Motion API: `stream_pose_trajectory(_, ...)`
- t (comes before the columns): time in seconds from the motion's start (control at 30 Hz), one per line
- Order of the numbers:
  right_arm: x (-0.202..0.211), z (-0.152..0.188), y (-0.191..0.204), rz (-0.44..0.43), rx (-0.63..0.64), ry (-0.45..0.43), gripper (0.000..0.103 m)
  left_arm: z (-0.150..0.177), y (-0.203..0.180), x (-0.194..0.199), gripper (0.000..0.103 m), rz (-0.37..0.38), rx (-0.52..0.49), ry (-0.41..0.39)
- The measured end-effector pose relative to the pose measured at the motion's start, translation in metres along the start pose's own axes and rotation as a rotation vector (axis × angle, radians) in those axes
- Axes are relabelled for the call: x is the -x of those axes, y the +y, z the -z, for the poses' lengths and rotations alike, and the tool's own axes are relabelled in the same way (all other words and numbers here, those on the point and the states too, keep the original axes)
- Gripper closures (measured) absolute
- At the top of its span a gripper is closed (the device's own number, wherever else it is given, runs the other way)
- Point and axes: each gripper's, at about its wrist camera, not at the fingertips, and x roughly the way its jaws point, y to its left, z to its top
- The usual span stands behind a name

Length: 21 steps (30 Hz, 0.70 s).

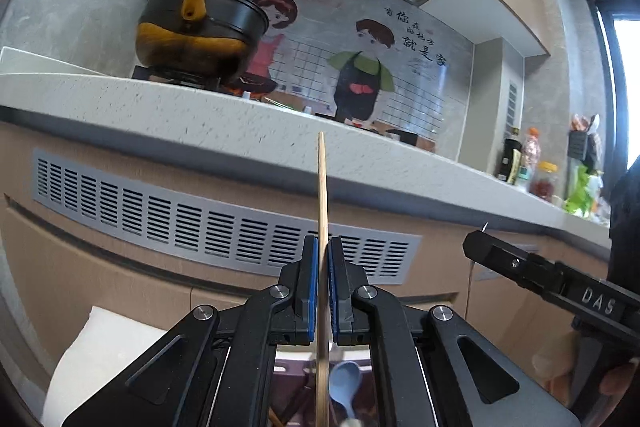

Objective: Organize utensils
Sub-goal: 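Lower the spoon into the caddy with the right tool while the left tool lowers the chopstick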

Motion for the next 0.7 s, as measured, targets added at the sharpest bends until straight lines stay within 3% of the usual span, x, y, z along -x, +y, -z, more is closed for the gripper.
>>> stream_pose_trajectory(0.27,-0.031,0.023,-0.014,0.022,-0.021,0.038,0.077,0.054,0.004,-0.028,0.098,-0.029,-0.043,0.025)
stream_pose_trajectory(0.7,-0.056,0.064,-0.025,0.045,-0.038,0.162,0.077,0.094,0.018,-0.031,0.098,-0.002,-0.011,0.288)
